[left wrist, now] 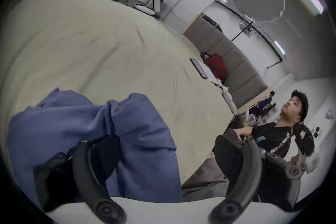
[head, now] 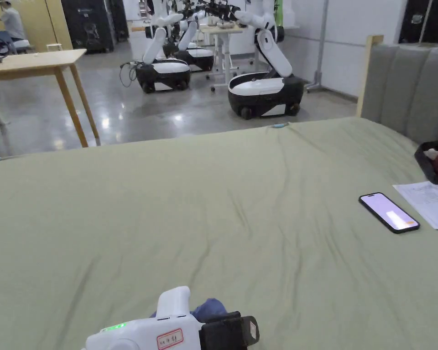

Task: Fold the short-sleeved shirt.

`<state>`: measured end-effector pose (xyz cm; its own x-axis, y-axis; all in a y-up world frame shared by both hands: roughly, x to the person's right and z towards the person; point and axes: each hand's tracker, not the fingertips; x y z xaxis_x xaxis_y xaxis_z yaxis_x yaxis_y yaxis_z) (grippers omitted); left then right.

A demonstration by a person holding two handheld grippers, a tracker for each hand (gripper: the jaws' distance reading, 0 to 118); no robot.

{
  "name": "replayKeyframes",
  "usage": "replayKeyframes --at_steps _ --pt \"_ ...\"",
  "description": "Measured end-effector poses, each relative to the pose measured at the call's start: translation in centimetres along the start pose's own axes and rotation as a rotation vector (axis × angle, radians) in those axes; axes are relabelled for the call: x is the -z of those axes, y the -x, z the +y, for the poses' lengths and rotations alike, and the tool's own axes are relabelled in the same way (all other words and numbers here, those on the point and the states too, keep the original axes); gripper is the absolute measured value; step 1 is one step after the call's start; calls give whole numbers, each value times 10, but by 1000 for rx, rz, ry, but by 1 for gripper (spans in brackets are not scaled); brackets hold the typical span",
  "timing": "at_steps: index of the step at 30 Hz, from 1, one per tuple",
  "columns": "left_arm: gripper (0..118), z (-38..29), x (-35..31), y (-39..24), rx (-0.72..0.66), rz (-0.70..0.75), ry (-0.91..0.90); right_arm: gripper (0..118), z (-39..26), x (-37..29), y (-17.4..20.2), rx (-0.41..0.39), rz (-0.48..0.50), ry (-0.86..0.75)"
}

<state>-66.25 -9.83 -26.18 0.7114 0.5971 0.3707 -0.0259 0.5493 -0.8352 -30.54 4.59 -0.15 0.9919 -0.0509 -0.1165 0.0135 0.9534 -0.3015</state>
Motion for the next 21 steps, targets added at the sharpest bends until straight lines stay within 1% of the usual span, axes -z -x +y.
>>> replayKeyframes --at_steps 2,3,4,5,6,7,8,10,11,13,14,17,19,21 --pt "106 5 -6 2 -33 -17 -4 4 0 0 -1 2 -3 3" --pt "101 10 -17 3 -74 -60 -17 4 -1 1 0 3 -5 4" --pt "97 12 -35 4 -104 -118 -92 4 -1 1 0 4 -3 4" --pt "94 17 -60 2 -94 -182 -162 4 -1 2 -1 4 0 5" --pt "89 19 -80 1 -71 -212 -201 4 0 2 0 3 2 6" --pt "83 19 -101 0 -43 -209 -258 4 0 4 0 -1 5 5" --pt "72 17 -126 1 -4 -194 -320 4 0 6 0 -10 9 5" --pt "15 7 -165 12 53 -173 -391 4 2 9 2 -25 22 -3" --pt "0 -1 -183 20 66 -169 -418 4 2 12 3 -28 34 -11" --pt "0 -21 -207 28 48 -149 -446 4 5 17 6 -25 54 -20" --pt "0 -28 -216 34 47 -144 -423 4 6 20 7 -25 65 -23" --pt "0 -45 -231 41 46 -23 -442 4 9 31 14 -38 90 -19" --pt "0 -42 -226 39 36 -61 -417 4 9 35 17 -47 101 -11" --pt "0 -31 -205 36 52 -156 -386 4 8 37 20 -52 114 -9"
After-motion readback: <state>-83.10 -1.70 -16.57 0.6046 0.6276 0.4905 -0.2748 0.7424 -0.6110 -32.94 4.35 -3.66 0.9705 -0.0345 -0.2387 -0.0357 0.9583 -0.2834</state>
